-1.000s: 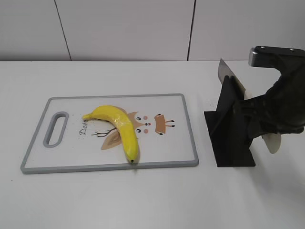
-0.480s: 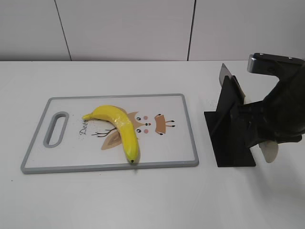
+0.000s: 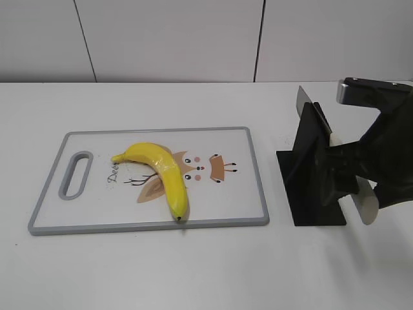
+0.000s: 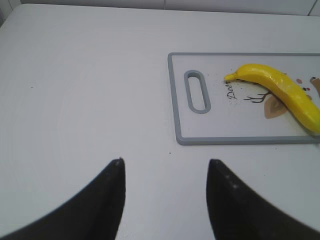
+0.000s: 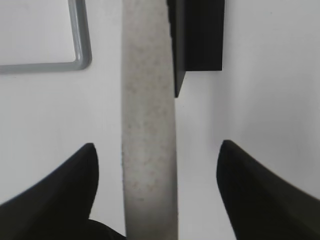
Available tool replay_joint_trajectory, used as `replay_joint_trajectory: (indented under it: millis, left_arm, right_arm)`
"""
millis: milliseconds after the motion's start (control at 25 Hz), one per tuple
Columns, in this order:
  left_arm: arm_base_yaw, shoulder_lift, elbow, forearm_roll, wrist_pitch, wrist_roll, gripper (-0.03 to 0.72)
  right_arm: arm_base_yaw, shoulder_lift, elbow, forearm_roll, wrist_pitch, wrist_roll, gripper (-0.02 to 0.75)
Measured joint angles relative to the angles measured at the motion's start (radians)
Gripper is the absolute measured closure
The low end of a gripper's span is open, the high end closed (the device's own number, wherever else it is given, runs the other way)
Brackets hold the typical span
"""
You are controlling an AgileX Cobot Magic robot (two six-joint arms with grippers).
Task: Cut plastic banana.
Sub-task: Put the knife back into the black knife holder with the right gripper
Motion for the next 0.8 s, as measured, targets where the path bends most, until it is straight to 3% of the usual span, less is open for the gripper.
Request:
replay_joint_trajectory:
  millis: [400, 800]
  left_arm:
    - [0.000, 0.000, 0.000, 0.000, -0.001, 0.000, 0.200]
    - [0.000, 0.000, 0.000, 0.000, -0.001, 0.000, 0.208]
  right_arm:
    - [0.000, -0.310, -0.087, -0.016, 0.100, -0.107, 0.127]
    - [0.000, -0.762, -0.023, -0.058, 0.128, -0.360, 0.148]
